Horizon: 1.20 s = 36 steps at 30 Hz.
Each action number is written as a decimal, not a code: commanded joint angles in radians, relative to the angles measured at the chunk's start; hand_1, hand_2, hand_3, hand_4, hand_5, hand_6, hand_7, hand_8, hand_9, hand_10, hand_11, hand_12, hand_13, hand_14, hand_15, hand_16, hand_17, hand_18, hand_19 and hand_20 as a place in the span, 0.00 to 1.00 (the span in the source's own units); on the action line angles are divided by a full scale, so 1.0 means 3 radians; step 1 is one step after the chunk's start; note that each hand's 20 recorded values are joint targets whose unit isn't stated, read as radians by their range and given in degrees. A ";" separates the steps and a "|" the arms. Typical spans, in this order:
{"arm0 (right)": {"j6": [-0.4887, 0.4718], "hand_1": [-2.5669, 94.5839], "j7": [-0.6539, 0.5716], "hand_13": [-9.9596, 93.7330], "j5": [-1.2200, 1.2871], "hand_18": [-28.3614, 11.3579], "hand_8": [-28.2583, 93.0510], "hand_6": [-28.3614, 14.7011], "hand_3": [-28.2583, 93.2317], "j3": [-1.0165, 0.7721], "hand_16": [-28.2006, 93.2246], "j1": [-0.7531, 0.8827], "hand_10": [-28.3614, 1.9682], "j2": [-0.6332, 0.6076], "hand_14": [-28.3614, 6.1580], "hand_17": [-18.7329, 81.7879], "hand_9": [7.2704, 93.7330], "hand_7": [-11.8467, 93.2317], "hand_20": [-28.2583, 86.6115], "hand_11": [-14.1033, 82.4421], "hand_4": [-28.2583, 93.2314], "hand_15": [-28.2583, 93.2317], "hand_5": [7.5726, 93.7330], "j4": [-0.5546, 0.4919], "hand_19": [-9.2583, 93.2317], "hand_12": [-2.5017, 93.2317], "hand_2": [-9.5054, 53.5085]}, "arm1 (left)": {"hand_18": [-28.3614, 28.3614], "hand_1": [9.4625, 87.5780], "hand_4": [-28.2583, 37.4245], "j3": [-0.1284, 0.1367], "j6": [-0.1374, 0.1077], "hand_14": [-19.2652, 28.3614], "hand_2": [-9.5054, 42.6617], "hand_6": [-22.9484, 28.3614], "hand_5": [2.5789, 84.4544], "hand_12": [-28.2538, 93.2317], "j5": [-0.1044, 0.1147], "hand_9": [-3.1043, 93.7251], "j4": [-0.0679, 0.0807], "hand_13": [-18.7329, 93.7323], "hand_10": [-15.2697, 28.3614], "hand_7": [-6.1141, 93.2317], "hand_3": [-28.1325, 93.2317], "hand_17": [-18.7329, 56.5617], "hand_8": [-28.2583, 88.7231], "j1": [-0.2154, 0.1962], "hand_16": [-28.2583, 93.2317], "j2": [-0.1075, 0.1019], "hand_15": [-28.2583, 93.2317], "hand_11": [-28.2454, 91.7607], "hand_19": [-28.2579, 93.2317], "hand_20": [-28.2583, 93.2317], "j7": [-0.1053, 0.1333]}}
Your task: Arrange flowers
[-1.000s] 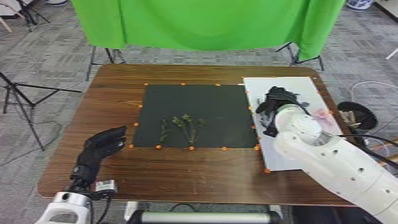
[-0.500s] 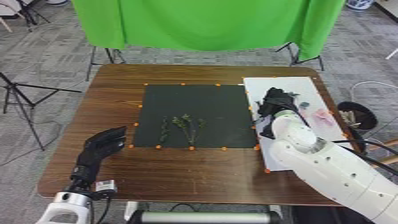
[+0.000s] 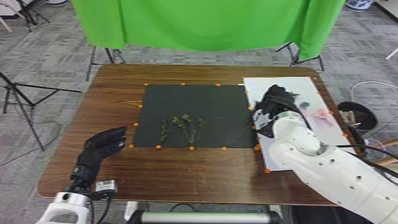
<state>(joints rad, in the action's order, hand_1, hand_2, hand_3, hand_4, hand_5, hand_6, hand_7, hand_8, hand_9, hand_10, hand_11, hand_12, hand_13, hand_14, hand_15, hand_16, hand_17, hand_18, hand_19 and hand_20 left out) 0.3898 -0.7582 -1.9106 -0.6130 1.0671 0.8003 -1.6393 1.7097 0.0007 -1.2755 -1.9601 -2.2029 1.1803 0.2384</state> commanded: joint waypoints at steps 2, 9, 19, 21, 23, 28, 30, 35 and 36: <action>0.0121 0.74 0.0155 1.00 -0.0046 0.60 0.33 0.56 0.69 -0.0024 0.40 -0.0056 0.49 -0.0113 0.80 0.92 1.00 0.32 0.58 0.31 0.14 0.69 0.87 -0.0300 0.93 0.35 0.00 | 0.78 0.38 0.21 -0.0067 0.0071 0.74 0.00 0.46 0.53 0.37 -0.0016 0.41 0.0085 0.46 0.59 0.25 0.76 0.32 0.18 -0.0040 0.25 -0.0019 0.43 0.43 0.38 0.39 -0.0094; 0.0138 0.74 0.0365 1.00 0.0094 0.61 0.33 0.56 0.69 -0.0157 0.40 0.0019 0.48 -0.0150 0.80 0.93 1.00 0.32 0.59 0.31 0.14 0.69 0.87 -0.0559 0.93 0.35 0.00 | 0.78 0.38 0.21 -0.0073 0.0062 0.74 0.00 0.46 0.53 0.38 -0.0013 0.41 0.0091 0.46 0.59 0.25 0.76 0.32 0.18 -0.0025 0.25 -0.0025 0.42 0.43 0.38 0.39 -0.0101; -0.0040 0.73 0.0583 1.00 0.0417 0.62 0.33 0.56 0.69 -0.0354 0.40 0.0165 0.48 -0.0289 0.81 0.93 1.00 0.33 0.60 0.32 0.15 0.69 0.87 -0.1007 0.92 0.35 0.00 | 0.78 0.38 0.21 -0.0068 0.0058 0.74 0.00 0.46 0.53 0.38 -0.0013 0.41 0.0082 0.46 0.59 0.25 0.76 0.32 0.18 -0.0053 0.25 -0.0010 0.42 0.42 0.38 0.40 -0.0086; -0.0107 0.73 0.0579 1.00 0.0366 0.62 0.33 0.56 0.68 -0.0354 0.40 0.0180 0.49 -0.0297 0.81 0.93 1.00 0.33 0.60 0.32 0.15 0.69 0.87 -0.1013 0.92 0.35 0.00 | 0.78 0.38 0.21 -0.0072 0.0054 0.74 0.00 0.46 0.53 0.38 -0.0012 0.41 0.0082 0.46 0.59 0.25 0.76 0.32 0.18 -0.0053 0.25 -0.0010 0.42 0.42 0.37 0.39 -0.0085; -0.0095 0.73 0.0545 1.00 0.0205 0.62 0.33 0.56 0.69 -0.0286 0.40 0.0147 0.49 -0.0274 0.81 0.93 1.00 0.33 0.60 0.32 0.15 0.69 0.87 -0.0956 0.91 0.35 0.00 | 0.78 0.38 0.21 -0.0077 0.0046 0.74 0.00 0.46 0.53 0.38 -0.0010 0.41 0.0080 0.46 0.59 0.25 0.76 0.32 0.18 -0.0055 0.25 -0.0005 0.42 0.42 0.37 0.40 -0.0093; -0.0936 0.66 0.0191 1.00 -0.0323 0.62 0.35 0.58 0.69 -0.0214 0.41 0.0058 0.49 -0.0211 0.80 0.93 0.99 0.35 0.61 0.31 0.17 0.68 0.82 -0.0783 0.91 0.35 0.00 | 0.78 0.38 0.21 -0.0073 0.0068 0.74 0.00 0.46 0.53 0.38 -0.0024 0.41 0.0075 0.46 0.59 0.25 0.76 0.32 0.18 -0.0053 0.25 -0.0002 0.42 0.42 0.37 0.40 -0.0110; -0.1154 0.55 0.0078 1.00 -0.0412 0.59 0.33 0.59 0.71 -0.0192 0.44 0.0049 0.43 -0.0187 0.76 0.90 0.92 0.31 0.60 0.34 0.16 0.65 0.78 -0.0710 0.93 0.27 0.00 | 0.78 0.38 0.21 -0.0083 0.0060 0.74 0.00 0.46 0.53 0.38 -0.0019 0.41 0.0079 0.46 0.59 0.25 0.76 0.32 0.18 -0.0045 0.25 0.0000 0.42 0.42 0.37 0.40 -0.0099; -0.1730 0.33 -0.0131 0.99 -0.0479 0.53 0.18 0.59 0.73 -0.0204 0.48 0.0038 0.28 -0.0075 0.68 0.86 0.74 0.23 0.58 0.27 0.15 0.63 0.68 -0.0564 0.97 0.22 0.00 | 0.78 0.38 0.21 -0.0084 0.0070 0.74 0.00 0.46 0.53 0.38 -0.0028 0.41 0.0072 0.46 0.59 0.25 0.76 0.32 0.18 -0.0063 0.25 0.0010 0.42 0.42 0.37 0.40 -0.0110; -0.1788 0.32 -0.0149 0.98 -0.0453 0.53 0.19 0.58 0.71 -0.0201 0.48 0.0041 0.26 -0.0057 0.67 0.86 0.72 0.22 0.57 0.25 0.15 0.63 0.65 -0.0541 0.97 0.22 0.00 | 0.78 0.38 0.21 -0.0085 0.0058 0.74 0.00 0.46 0.53 0.38 -0.0025 0.41 0.0067 0.46 0.59 0.25 0.77 0.32 0.18 -0.0070 0.25 0.0015 0.42 0.42 0.37 0.40 -0.0114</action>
<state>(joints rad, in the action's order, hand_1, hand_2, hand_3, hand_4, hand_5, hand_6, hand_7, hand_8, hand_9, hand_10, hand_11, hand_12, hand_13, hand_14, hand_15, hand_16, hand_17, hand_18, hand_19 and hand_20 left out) -0.0293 -0.7602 -2.0948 -0.6757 1.0807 0.7505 -1.8506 1.7037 0.0045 -1.2771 -1.9561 -2.1951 1.1721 0.2373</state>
